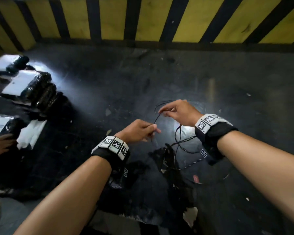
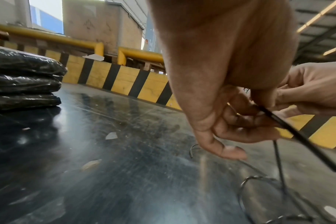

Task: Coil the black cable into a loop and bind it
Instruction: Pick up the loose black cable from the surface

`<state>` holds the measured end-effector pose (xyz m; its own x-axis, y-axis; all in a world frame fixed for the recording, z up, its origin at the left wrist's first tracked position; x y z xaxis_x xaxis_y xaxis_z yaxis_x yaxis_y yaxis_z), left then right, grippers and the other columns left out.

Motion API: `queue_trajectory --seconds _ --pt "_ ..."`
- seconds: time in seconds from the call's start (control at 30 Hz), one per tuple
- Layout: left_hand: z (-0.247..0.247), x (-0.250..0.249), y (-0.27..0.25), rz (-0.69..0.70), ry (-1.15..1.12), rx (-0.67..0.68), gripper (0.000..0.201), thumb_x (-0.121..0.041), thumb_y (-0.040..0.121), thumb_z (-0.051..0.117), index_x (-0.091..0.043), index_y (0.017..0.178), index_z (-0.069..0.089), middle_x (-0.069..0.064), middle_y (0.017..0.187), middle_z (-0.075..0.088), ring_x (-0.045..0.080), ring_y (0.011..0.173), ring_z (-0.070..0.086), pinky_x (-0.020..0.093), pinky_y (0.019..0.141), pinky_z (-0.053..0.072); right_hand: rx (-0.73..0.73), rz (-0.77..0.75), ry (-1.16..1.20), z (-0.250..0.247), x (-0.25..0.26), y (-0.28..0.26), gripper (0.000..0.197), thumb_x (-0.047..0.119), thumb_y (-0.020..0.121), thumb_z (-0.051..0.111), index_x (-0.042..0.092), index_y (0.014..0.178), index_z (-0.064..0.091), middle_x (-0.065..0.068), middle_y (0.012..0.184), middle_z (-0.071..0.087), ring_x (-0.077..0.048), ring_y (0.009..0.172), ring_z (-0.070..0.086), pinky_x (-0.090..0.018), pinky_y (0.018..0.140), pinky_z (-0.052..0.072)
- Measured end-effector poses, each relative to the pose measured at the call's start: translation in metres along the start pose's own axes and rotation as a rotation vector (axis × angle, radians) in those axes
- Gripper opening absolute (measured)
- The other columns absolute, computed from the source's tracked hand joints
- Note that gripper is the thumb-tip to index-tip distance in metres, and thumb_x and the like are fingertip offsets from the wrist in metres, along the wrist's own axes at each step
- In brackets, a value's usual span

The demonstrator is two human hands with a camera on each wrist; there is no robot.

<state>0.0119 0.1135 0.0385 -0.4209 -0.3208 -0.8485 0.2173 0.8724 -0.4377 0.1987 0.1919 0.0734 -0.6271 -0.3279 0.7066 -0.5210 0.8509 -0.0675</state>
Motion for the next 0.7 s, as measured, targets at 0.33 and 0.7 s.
queue_trajectory --seconds 0.33,0.7 --pt "0.019 -0.076 -0.065 0.078 -0.379 0.399 0.037 -0.04 0.099 0.055 -0.014 0.078 0.073 0.0 0.071 0.06 0.013 0.069 0.063 0.046 0.093 0.049 -0.286 -0.086 -0.009 -0.067 0.051 -0.044 0.023 0.011 0.092 0.069 0.025 0.104 0.082 0.005 0.102 0.081 -0.004 0.094 0.074 -0.014 0.085 0.056" --pt "0.016 -0.117 -0.105 0.3 -0.382 0.49 0.042 -0.036 0.104 0.044 -0.01 0.105 0.077 0.008 0.108 0.077 0.022 0.104 0.071 0.043 0.1 0.051 -0.346 -0.015 0.025 -0.053 0.06 -0.088 0.018 0.017 0.091 0.073 0.021 0.106 0.082 0.0 0.106 0.081 -0.007 0.097 0.075 -0.013 0.084 0.056"
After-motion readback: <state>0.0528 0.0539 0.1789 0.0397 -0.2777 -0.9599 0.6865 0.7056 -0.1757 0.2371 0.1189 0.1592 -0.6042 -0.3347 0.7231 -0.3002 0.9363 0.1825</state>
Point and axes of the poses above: each hand's wrist, its own y-axis towards the middle knuckle, its own z-axis out of the palm, x = y × z, the point moved 3 cm from there along y, towards the middle knuckle
